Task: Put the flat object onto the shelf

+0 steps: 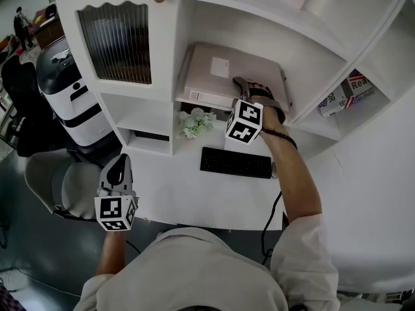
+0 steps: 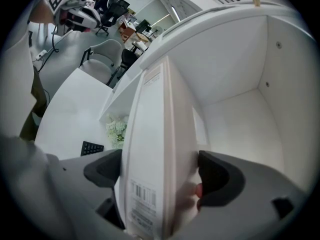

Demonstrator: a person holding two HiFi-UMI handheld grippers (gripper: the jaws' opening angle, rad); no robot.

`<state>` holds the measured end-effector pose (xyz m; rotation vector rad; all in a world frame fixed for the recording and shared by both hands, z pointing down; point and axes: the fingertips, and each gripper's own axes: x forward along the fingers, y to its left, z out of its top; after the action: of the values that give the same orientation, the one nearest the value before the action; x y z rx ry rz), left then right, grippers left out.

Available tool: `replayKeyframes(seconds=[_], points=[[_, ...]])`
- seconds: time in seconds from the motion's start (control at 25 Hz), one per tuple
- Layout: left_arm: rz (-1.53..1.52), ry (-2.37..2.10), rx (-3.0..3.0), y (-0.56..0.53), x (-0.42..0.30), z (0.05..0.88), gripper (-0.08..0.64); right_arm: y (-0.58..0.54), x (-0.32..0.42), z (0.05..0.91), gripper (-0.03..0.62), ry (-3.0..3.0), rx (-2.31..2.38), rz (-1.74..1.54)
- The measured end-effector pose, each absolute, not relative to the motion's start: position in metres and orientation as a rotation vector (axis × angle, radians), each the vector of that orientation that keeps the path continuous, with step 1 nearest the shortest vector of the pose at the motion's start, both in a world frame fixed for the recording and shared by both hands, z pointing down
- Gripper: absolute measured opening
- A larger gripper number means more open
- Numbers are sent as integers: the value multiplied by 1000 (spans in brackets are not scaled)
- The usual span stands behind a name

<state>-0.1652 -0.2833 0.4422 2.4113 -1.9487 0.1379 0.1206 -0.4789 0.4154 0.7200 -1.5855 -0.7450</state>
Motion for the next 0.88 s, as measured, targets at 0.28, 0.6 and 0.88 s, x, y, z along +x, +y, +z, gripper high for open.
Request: replayKeyframes(seconds=[0.28,0.6,0.88], points=[[136,-1954,2414,-277,-168,439,6,-468,120,409,467,-1572,740,-808],[129,-1917,2442,-274,-161,439,6,-436,113,386,371,-1615,807,-868],[116,-1884,2483,-274,-151,433,6,-406,117,357,271,-1704,970,-882]])
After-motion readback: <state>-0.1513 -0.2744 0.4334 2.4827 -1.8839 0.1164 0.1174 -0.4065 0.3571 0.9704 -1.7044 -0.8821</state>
